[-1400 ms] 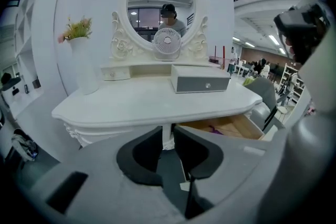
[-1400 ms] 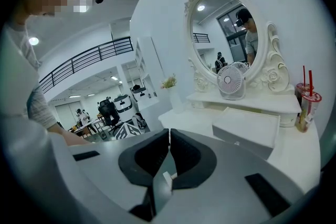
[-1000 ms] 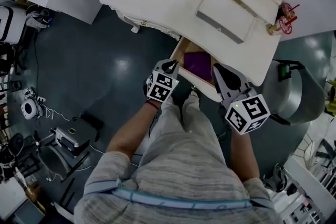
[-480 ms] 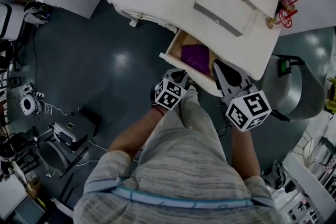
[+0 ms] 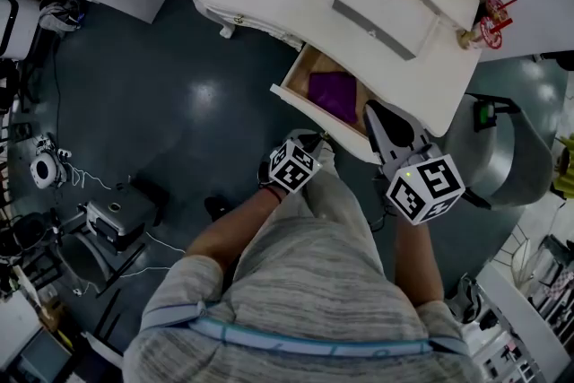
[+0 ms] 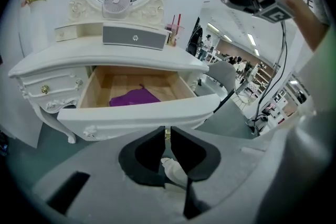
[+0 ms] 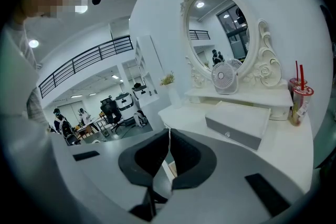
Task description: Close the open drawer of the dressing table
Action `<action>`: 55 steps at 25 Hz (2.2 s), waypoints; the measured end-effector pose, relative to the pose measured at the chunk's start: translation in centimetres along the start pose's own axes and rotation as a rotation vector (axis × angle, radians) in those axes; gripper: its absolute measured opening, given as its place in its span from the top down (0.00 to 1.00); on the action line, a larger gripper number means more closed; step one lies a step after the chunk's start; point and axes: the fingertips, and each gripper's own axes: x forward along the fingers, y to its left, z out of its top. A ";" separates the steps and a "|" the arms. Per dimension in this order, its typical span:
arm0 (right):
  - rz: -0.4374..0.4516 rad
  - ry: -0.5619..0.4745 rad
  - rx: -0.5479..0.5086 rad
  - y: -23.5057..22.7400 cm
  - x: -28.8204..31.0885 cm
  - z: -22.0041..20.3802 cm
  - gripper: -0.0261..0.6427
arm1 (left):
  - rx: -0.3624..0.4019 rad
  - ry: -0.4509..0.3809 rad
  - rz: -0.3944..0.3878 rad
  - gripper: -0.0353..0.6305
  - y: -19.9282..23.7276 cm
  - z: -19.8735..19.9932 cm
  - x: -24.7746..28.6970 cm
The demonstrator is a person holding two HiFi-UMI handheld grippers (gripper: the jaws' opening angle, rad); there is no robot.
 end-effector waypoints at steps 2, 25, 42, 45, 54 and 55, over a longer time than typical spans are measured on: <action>0.003 0.004 -0.002 0.0 0.0 0.0 0.94 | 0.003 0.024 -0.020 0.88 -0.5 -0.7 0.5; -0.005 0.026 0.009 -1.4 0.0 -0.4 0.94 | 0.032 0.161 0.043 0.79 0.1 -3.4 5.3; -0.017 0.025 0.025 -3.6 -0.3 -0.1 0.94 | 0.038 0.161 0.069 0.79 1.1 -1.5 6.8; -0.022 0.024 0.027 -4.1 -0.4 -0.1 0.94 | 0.041 0.157 0.069 0.79 1.4 -0.9 7.1; -0.037 0.024 0.031 -5.3 -0.5 0.2 0.94 | 0.056 0.150 0.072 0.80 2.3 0.7 8.1; -0.038 0.024 0.032 -5.4 -0.5 0.2 0.94 | 0.057 0.149 0.074 0.80 2.4 0.9 8.3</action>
